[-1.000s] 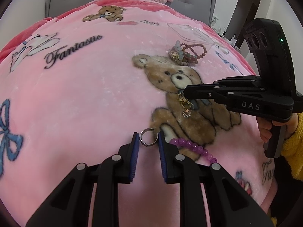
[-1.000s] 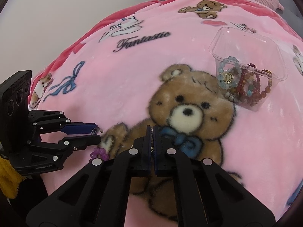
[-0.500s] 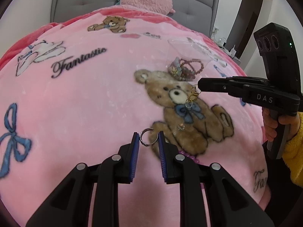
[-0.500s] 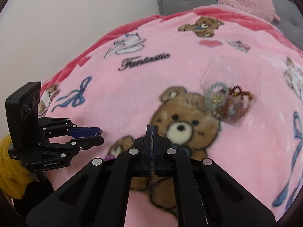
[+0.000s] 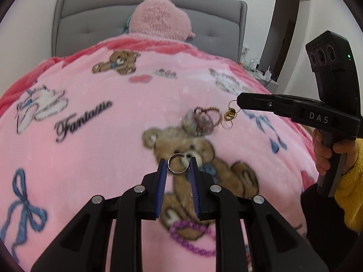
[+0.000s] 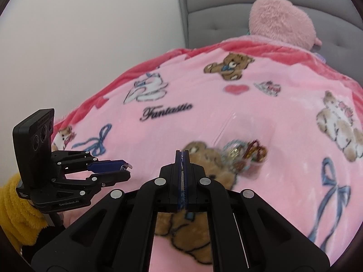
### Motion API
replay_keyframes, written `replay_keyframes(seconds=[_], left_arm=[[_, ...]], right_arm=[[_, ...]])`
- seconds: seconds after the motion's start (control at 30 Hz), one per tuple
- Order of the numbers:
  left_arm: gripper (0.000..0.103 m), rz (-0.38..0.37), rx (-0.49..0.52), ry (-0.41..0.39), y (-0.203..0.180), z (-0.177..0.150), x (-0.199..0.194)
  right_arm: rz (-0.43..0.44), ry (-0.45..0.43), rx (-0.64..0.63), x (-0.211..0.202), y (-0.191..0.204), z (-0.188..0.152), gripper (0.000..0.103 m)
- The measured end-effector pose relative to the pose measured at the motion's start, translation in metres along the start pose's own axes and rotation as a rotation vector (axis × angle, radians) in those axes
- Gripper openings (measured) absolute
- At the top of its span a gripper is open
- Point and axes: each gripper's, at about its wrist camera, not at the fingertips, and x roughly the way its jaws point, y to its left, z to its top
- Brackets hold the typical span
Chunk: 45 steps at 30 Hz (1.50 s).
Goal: Organize jewelry
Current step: 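Carry the ring and earrings over the clear box and open both tools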
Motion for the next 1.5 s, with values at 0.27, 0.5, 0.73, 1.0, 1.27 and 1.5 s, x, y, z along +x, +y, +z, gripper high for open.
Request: replay_keyframes(seconds=[0.27,0.5,0.73,1.0,1.27,1.5], left_arm=[[0.02,-0.055,-0.014,-0.089,-0.015,0.039,0.004],[0.02,-0.087,0.026,-0.13,-0.028,0.084,0.026],[0.02,-0.08,0.082,-0.104,-0.037,0.11,0.061],[0.02,-0.083,0.06,-0.015,-0.031,0.097,0.107],[0.02,-0.09,0.061,0.034,-0.032,0.082,0.127],[0.02,-0.073,0.075,0.062,-0.031,0.084,0.143]], right_arm=[[-0.041,-0.076,0.032,-0.018,-0.026,0.025,0.002],[-0.079,-0.105,0.035,-0.019,-0.043,0.041,0.002],[-0.103,-0.089,0.045,-0.002,-0.061,0.046,0.002],[-0.109,-0.018,0.087,0.027,-0.077,0.027,0.002],[-0.111,0.027,0.115,0.049,-0.081,0.011,0.002],[-0.126,0.066,0.127,0.061,-0.086,0.001,0.002]])
